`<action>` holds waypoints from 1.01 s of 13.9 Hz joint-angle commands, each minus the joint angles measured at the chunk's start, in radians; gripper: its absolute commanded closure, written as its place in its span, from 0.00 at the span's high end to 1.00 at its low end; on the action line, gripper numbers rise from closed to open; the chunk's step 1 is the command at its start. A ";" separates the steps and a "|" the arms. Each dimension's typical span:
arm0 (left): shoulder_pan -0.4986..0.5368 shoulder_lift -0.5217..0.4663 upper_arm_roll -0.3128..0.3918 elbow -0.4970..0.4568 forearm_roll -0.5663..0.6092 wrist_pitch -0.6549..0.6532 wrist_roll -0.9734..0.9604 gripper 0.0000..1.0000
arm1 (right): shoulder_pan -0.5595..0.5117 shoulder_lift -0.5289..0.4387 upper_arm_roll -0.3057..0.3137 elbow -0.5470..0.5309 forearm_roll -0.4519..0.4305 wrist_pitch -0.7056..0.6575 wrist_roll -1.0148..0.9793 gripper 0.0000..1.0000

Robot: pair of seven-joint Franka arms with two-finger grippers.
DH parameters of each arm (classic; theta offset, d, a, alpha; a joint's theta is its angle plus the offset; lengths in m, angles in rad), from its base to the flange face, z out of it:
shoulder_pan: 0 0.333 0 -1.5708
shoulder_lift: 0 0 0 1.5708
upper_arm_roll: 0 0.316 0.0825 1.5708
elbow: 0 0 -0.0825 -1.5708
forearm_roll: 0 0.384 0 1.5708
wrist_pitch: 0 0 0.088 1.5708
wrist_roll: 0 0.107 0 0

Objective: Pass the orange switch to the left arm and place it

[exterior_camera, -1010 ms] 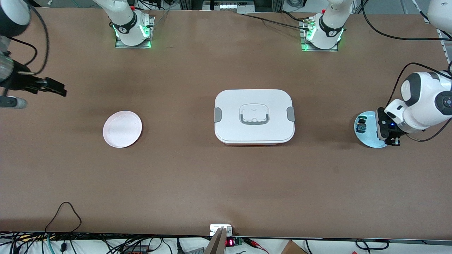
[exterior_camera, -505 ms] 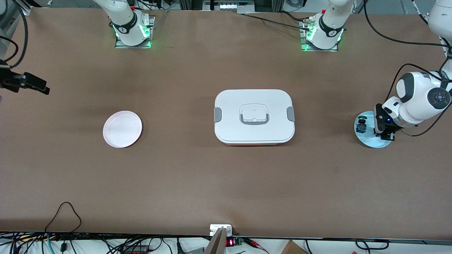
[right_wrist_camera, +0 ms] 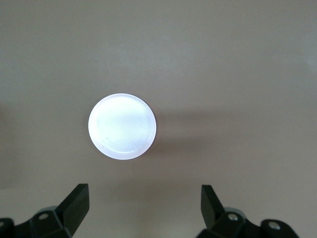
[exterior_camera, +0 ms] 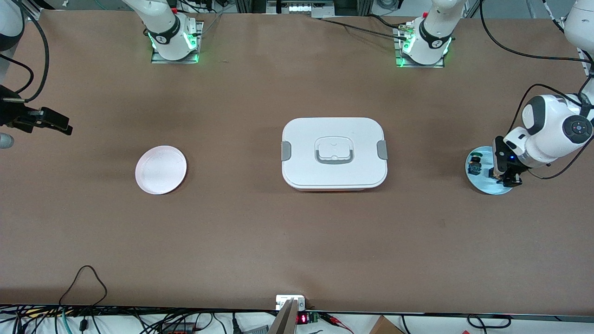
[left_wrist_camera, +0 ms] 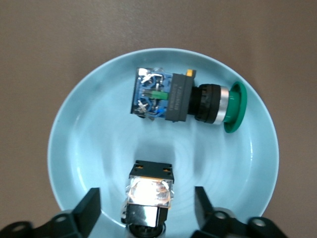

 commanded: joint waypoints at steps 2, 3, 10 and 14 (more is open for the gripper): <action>0.026 -0.066 -0.076 0.075 0.005 -0.207 -0.084 1.00 | 0.001 -0.002 -0.001 0.012 0.018 0.022 -0.003 1.00; 0.026 -0.068 -0.097 0.124 -0.006 -0.303 -0.123 1.00 | 0.001 -0.004 -0.003 0.024 0.018 0.018 -0.005 1.00; -0.005 -0.068 -0.295 0.526 -0.141 -0.993 -0.660 1.00 | 0.001 -0.005 -0.001 0.031 0.021 -0.002 -0.015 1.00; -0.006 -0.069 -0.428 0.663 -0.132 -1.192 -1.097 1.00 | 0.000 -0.010 -0.004 0.031 0.020 -0.015 -0.021 1.00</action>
